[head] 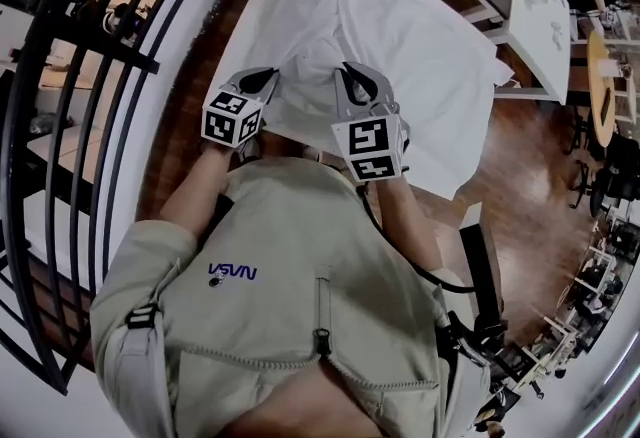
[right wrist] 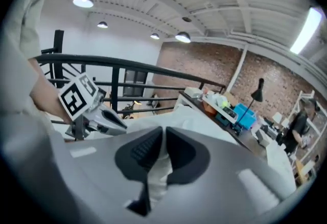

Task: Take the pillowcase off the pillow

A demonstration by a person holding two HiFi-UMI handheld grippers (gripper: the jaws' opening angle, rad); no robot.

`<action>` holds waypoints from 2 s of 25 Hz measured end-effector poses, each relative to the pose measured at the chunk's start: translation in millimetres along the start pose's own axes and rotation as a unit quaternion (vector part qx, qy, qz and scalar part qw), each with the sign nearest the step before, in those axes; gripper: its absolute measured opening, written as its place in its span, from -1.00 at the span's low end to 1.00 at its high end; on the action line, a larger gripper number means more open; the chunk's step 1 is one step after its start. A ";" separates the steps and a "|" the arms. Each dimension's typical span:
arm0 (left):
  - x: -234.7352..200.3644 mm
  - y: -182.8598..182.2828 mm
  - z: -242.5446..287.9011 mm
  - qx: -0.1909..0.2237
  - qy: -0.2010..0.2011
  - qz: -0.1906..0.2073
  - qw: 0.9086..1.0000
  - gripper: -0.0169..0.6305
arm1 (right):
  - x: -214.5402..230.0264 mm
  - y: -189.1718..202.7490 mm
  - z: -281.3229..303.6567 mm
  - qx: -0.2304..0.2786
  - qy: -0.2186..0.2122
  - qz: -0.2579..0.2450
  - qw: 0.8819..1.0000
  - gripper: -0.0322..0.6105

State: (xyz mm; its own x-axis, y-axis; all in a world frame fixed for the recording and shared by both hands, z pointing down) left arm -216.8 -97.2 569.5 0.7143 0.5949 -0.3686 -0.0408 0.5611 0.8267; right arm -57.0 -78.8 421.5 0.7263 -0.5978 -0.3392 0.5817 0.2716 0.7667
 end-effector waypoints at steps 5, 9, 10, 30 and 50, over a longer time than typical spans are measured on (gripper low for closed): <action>-7.0 -2.4 46.5 -0.040 0.003 0.008 0.999 -0.91 | 7.2 8.3 -24.3 0.041 -0.014 0.029 0.999 -0.85; 2.8 -6.9 75.6 -0.072 0.013 0.044 0.996 -0.90 | -9.4 26.0 -17.7 0.031 -0.053 0.031 0.998 -0.85; 4.2 -6.8 75.1 -0.072 0.014 0.050 0.996 -0.91 | -12.6 29.2 -13.4 0.028 -0.061 0.030 0.997 -0.85; 49.2 -33.1 -1.0 0.003 0.113 0.049 0.992 -0.53 | -32.7 26.6 -7.4 0.033 -0.062 0.078 0.995 -0.56; 44.7 -122.9 -17.2 0.101 0.115 -0.091 0.984 -0.72 | -10.2 65.0 -43.3 -0.052 0.135 0.053 0.988 -0.88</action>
State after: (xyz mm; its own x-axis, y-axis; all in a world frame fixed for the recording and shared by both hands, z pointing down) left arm -191.8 -129.7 444.1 0.5189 0.6233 -0.5850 0.2294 0.5577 0.7977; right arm -10.7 -22.4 451.2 0.8478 -0.3430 -0.4044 0.5221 0.4067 0.7497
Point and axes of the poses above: the fingertips, and each gripper's own axes: z forward along the fingers, x to its right, y out of its underside, the point moved 7 cm from there along -z, backward along the fingers
